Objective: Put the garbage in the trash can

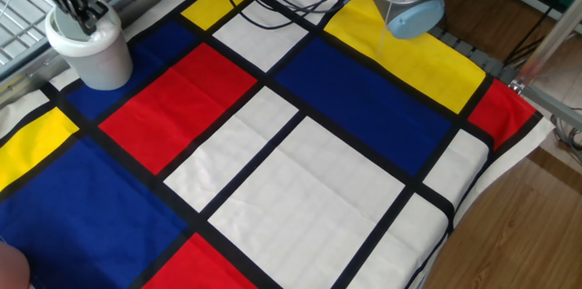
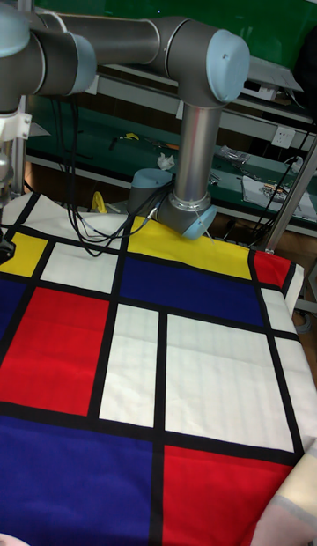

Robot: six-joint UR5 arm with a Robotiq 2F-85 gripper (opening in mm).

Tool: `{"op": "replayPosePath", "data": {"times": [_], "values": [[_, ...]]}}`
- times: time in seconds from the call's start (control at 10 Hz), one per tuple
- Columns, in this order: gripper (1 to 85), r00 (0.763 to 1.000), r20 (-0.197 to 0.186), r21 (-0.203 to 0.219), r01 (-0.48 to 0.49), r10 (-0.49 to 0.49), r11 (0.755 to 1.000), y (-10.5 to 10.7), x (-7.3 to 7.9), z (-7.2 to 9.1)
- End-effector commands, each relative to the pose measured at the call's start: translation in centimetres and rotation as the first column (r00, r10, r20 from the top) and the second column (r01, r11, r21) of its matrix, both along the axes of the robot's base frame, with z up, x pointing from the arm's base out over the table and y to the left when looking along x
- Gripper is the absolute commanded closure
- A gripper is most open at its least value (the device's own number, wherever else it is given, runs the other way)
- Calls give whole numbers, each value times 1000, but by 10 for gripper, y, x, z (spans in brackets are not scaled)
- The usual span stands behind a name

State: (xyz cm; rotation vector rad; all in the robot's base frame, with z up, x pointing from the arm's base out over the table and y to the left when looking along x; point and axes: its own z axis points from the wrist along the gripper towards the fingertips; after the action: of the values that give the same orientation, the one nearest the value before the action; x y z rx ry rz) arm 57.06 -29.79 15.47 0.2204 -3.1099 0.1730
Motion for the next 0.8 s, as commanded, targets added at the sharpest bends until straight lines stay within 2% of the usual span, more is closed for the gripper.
{"op": "replayPosePath", "data": {"times": [0.0,0.4,0.7], "values": [[847,1000,-4,-15,4,-4,1000,-4,1,10],[847,999,2,0,50,-50,999,9,-2,6],[847,996,3,27,92,-92,995,16,-7,13]]}}
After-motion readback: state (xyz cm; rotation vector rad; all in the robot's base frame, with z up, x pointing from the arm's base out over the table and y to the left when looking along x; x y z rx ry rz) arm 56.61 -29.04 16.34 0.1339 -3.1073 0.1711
